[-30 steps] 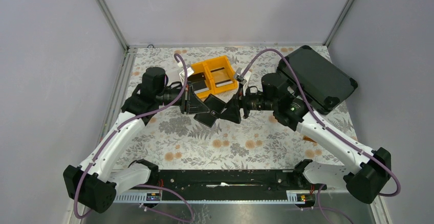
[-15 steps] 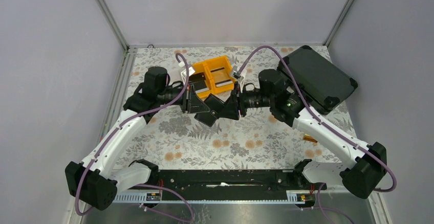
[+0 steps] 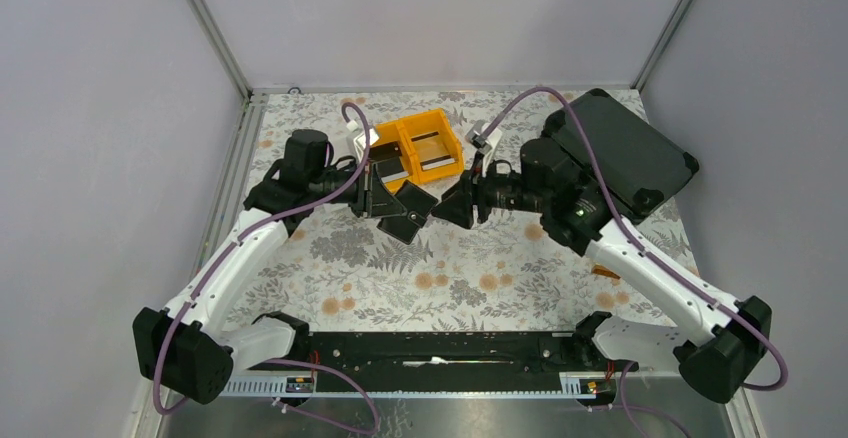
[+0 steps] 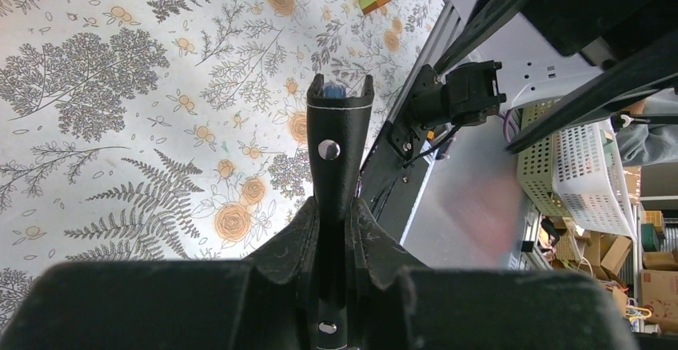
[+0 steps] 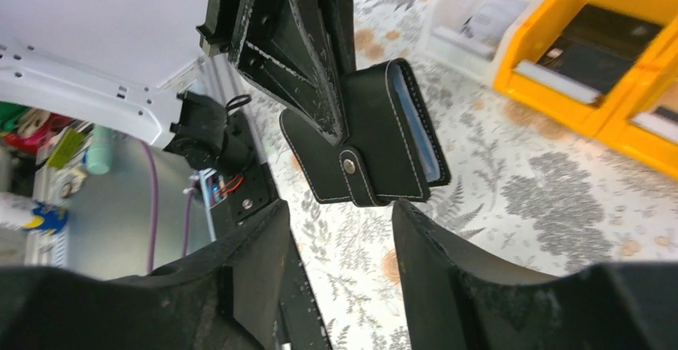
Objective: Put the credit cards into the card holder
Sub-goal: Open the card holder at the center of the board.
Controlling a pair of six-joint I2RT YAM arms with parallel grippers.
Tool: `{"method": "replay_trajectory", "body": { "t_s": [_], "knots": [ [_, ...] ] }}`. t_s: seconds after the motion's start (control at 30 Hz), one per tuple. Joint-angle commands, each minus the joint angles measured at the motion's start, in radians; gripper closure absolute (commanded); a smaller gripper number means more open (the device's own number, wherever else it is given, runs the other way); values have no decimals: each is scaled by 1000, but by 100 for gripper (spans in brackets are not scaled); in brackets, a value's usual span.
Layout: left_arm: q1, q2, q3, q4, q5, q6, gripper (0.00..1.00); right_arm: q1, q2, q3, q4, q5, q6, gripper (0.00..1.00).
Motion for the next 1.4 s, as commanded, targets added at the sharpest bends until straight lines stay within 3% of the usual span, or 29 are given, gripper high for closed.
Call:
{"method": "replay_trajectory", "body": {
  "t_s": [0.0,0.43,0.97,1.37],
  "knots": [
    [4,-4,34,42,33,-5,100,4,86,49,28,-148,37,45],
    [2,-16,21,76,154,-3,100,30,142,30,80,-192,30,47],
    [0,-32,10,107,193,-15,100,30,191,56,19,-320,7,47],
    [-4,-26,7,115,207,-22,100,30,199,26,162,-385,72,52]
  ]
}}
